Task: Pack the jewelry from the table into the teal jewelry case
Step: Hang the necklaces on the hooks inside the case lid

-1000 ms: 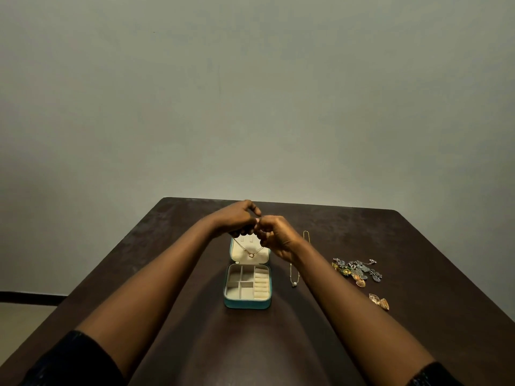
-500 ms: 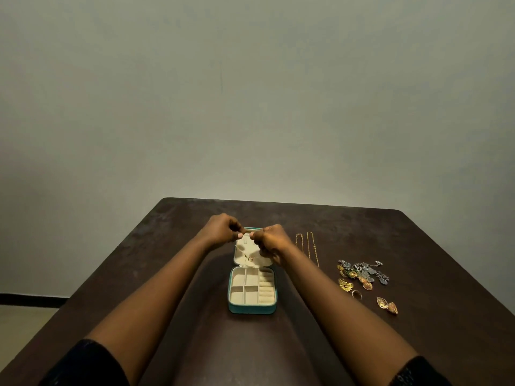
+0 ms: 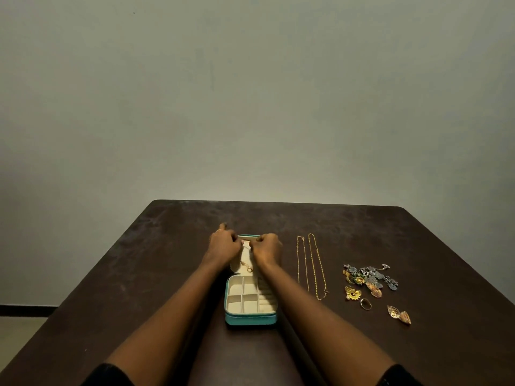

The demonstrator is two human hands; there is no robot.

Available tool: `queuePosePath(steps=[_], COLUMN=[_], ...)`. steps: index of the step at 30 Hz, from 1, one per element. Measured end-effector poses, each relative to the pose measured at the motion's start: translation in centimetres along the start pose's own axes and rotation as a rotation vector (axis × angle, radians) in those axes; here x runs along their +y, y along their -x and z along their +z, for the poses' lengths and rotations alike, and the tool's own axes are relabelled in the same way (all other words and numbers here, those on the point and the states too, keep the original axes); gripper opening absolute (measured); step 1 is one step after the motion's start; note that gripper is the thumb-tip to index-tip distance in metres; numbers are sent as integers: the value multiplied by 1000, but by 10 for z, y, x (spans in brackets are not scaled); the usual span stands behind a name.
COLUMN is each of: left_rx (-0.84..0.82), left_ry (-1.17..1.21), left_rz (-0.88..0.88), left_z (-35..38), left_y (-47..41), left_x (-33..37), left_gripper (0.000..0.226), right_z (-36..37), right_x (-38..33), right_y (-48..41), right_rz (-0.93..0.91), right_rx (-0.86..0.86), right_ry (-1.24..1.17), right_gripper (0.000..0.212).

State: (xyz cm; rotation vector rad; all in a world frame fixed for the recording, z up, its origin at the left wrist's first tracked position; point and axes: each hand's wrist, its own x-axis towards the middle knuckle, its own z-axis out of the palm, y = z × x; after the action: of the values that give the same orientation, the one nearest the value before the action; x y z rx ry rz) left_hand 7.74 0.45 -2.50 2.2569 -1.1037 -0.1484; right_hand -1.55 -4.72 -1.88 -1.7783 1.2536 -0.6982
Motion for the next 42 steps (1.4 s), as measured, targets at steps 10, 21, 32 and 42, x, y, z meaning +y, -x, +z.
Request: queuePosePath(steps=[10, 21, 32, 42], left_rx=[42, 223, 90, -81], left_ry=[265, 244, 178, 122], left_rz=[-210, -53, 224, 238], left_z=[-3, -1, -6, -12], left_y=[4, 20, 36, 46], left_x=[-1, 2, -16, -29], left_gripper=[10, 14, 8, 25], right_z=[8, 7, 4, 13], right_x=[7, 4, 13, 22], right_y=[4, 18, 31, 23], right_rz=[-22, -144, -257, -14], right_rx=[69, 127, 78, -26], right_ry=[-30, -3, 221, 54], right_gripper=[24, 20, 18, 16])
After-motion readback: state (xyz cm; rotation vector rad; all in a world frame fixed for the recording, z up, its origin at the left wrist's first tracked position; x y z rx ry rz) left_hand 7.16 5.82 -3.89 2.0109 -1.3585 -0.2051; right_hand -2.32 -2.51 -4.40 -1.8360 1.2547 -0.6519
